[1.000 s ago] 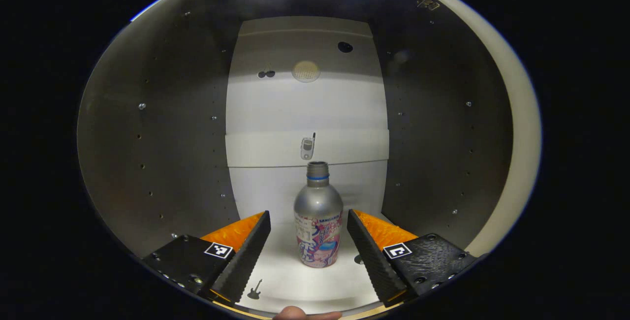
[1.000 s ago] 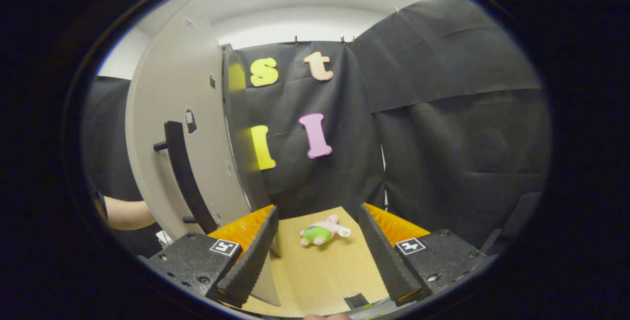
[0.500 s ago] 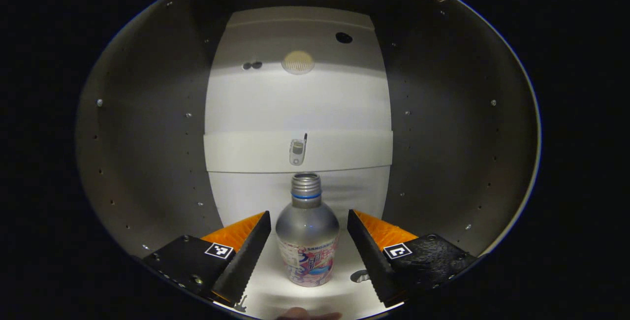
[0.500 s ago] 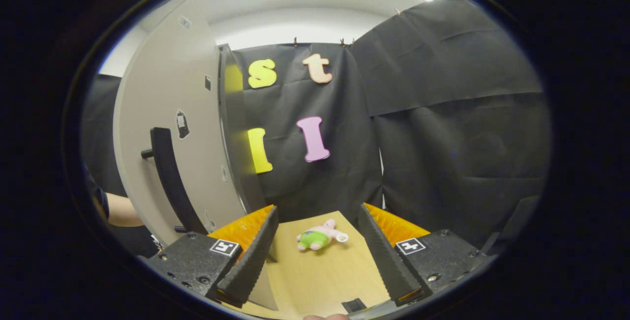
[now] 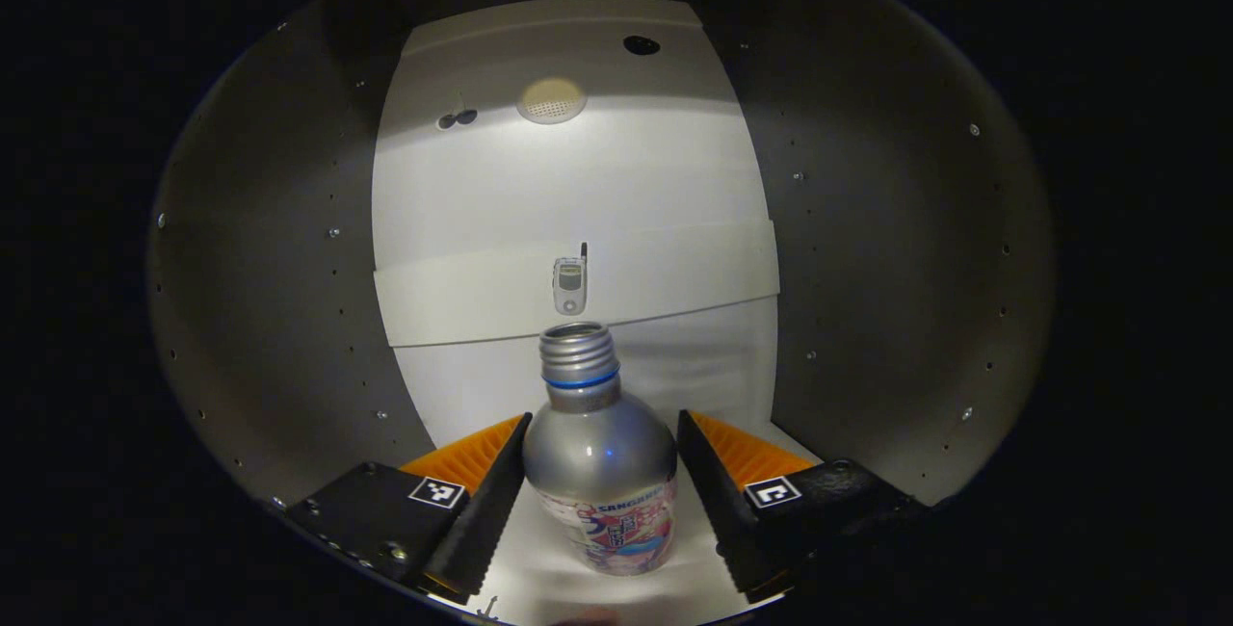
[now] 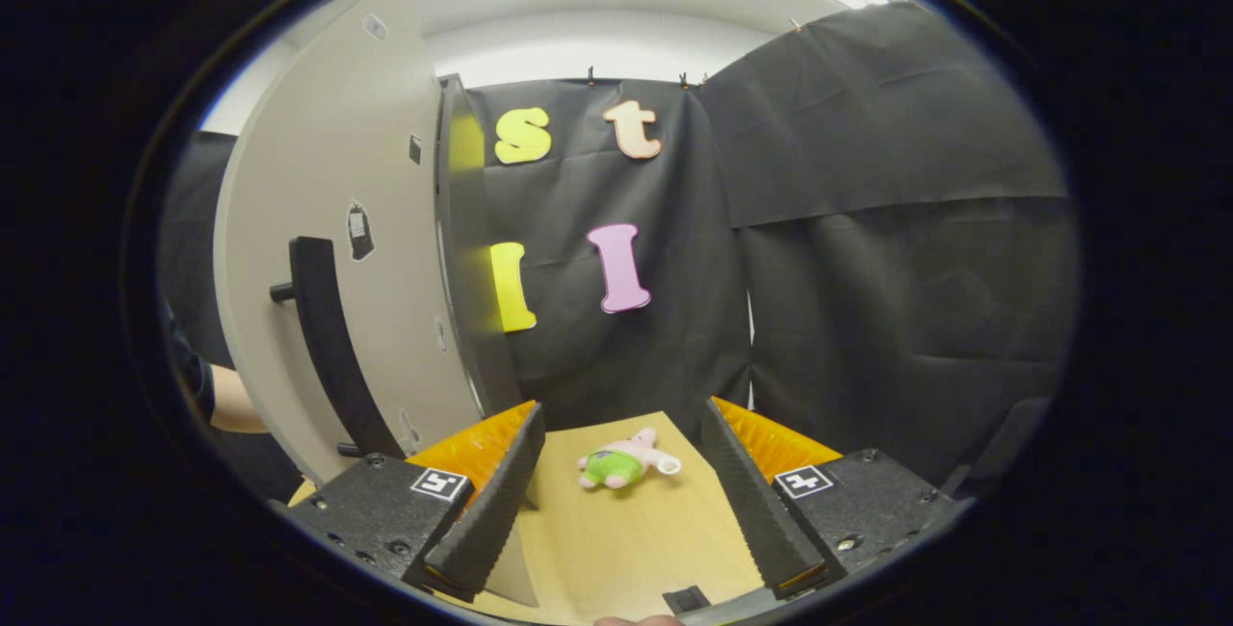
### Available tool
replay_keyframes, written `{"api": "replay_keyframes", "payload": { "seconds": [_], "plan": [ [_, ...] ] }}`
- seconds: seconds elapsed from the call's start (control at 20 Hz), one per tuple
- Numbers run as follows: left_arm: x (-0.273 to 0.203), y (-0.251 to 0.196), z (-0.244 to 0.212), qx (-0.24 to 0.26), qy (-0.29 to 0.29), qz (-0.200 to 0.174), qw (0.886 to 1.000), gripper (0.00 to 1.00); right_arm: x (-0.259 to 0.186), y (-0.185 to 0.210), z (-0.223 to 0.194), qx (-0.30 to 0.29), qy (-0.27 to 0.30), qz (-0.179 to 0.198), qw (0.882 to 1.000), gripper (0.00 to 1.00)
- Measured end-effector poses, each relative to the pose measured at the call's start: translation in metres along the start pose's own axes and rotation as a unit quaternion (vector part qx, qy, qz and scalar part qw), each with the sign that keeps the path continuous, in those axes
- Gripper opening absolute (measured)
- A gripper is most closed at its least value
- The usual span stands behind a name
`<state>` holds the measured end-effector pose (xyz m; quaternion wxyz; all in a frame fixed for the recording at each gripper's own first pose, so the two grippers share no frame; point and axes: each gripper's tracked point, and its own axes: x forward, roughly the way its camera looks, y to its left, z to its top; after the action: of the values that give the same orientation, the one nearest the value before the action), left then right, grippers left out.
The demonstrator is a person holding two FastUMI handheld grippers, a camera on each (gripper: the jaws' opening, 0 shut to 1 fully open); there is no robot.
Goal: Open the cabinet door with the right hand, grasp the bottle in the cabinet with the left hand and place it on the coaster, then close the cabinet door with the right hand.
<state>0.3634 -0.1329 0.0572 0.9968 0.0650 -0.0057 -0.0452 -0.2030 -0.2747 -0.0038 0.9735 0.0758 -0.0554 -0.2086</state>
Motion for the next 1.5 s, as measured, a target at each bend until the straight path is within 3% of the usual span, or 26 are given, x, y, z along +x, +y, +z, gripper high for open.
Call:
{"api": "replay_keyframes", "payload": {
  "seconds": [0.05, 0.1, 0.15, 0.2, 0.45, 0.9, 1.3, 1.5],
  "plan": [
    [0.0, 0.0, 0.001, -0.005, 0.0, -0.003, 1.0, 0.82, 0.001, 0.001, 0.001, -0.003, 0.001, 0.002, 1.0, 0.98],
    [-0.002, 0.0, 0.001, -0.008, 0.003, -0.003, 1.0, 0.81, 0.0, 0.002, 0.001, -0.005, 0.002, 0.003, 1.0, 0.98],
    [-0.006, 0.002, 0.002, -0.008, 0.001, 0.002, 1.0, 0.68, 0.0, 0.002, 0.0, -0.006, 0.004, 0.005, 1.0, 0.98],
    [-0.006, 0.004, 0.004, -0.007, -0.001, 0.006, 1.0, 0.78, 0.001, 0.002, -0.001, -0.006, 0.005, 0.007, 1.0, 0.98],
    [-0.043, 0.007, 0.01, -0.039, -0.007, 0.004, 0.999, 0.78, 0.002, 0.003, -0.003, 0.003, 0.01, 0.026, 1.0, 1.0],
    [-0.165, 0.048, 0.009, -0.103, -0.018, 0.026, 0.994, 0.77, 0.003, 0.009, -0.006, 0.01, 0.024, 0.067, 0.997, 0.98],
    [-0.268, 0.1, -0.018, -0.097, -0.012, 0.074, 0.993, 0.77, 0.011, 0.023, -0.022, 0.002, 0.057, 0.102, 0.993, 0.98],
    [-0.299, 0.119, -0.043, -0.087, -0.005, 0.091, 0.992, 0.77, 0.015, 0.027, -0.039, -0.005, 0.083, 0.096, 0.992, 1.0]
  ]
}}
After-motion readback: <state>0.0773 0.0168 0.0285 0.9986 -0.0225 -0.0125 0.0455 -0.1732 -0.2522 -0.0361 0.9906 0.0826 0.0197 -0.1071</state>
